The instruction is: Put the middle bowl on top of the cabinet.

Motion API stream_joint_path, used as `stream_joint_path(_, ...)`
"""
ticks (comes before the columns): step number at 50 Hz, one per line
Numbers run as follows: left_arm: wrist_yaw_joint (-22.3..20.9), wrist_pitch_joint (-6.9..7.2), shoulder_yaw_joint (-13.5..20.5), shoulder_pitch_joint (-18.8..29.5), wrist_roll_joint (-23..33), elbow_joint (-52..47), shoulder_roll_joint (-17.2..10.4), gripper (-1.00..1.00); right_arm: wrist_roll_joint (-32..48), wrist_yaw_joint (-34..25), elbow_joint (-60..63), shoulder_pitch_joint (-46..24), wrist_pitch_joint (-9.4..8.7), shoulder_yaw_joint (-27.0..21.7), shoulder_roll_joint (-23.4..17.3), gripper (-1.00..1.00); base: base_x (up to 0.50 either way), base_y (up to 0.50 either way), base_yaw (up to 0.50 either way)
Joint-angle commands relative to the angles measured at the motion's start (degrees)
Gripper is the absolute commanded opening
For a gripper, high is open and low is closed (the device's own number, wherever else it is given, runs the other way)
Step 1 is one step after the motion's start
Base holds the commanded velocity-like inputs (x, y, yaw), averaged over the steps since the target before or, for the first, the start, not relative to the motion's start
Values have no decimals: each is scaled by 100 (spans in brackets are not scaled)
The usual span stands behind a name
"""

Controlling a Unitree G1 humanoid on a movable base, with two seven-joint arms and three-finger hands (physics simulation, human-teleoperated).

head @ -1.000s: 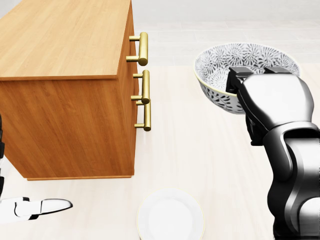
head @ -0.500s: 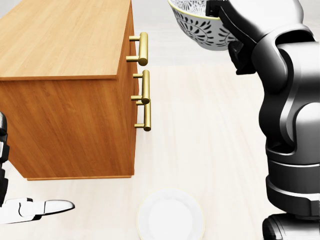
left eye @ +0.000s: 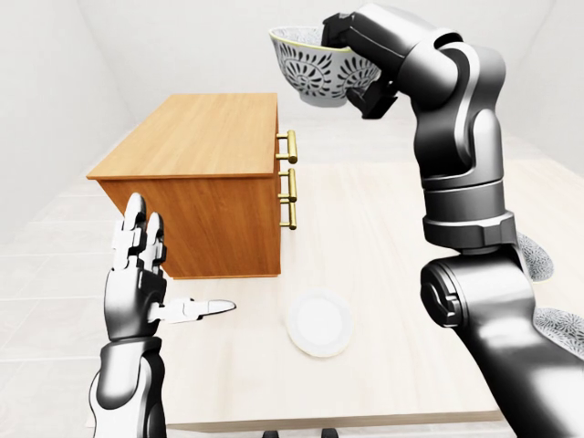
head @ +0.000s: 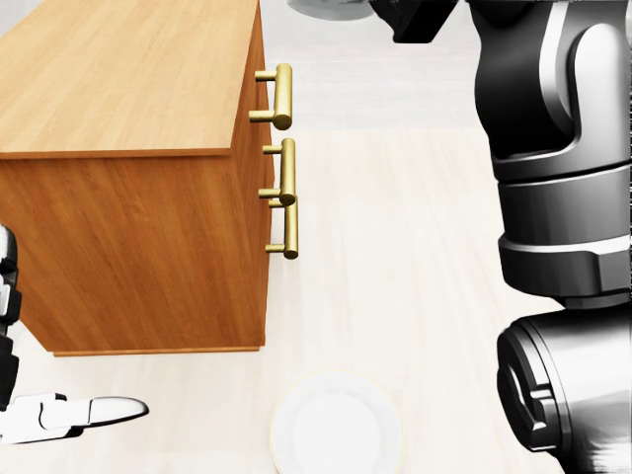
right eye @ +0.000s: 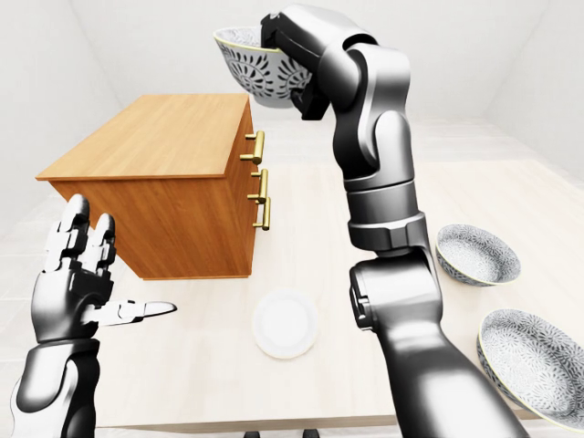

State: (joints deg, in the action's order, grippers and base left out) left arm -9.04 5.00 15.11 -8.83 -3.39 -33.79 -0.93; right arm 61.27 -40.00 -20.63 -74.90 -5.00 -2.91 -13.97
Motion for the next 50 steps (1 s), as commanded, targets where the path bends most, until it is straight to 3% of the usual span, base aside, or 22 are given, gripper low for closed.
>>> stream_joint_path(1, -24, 0, -17, -13, -80, -20, 9, 100, -1001, 107, -864, -1018, 0, 129, 187, -100, 0, 0, 0)
stream_joint_path(23, -218, 0, 123, -461, -139, -626, 141, 100, -1853, 1269, -2140, -1855, 0, 319, 789, -100, 0, 0, 0)
stream_joint_path(50, -600, 0, 500, -692, -235, -750, 311, 100, -1875, 2389, -4099, -2773, 0, 656, 1511, -100, 0, 0, 0)
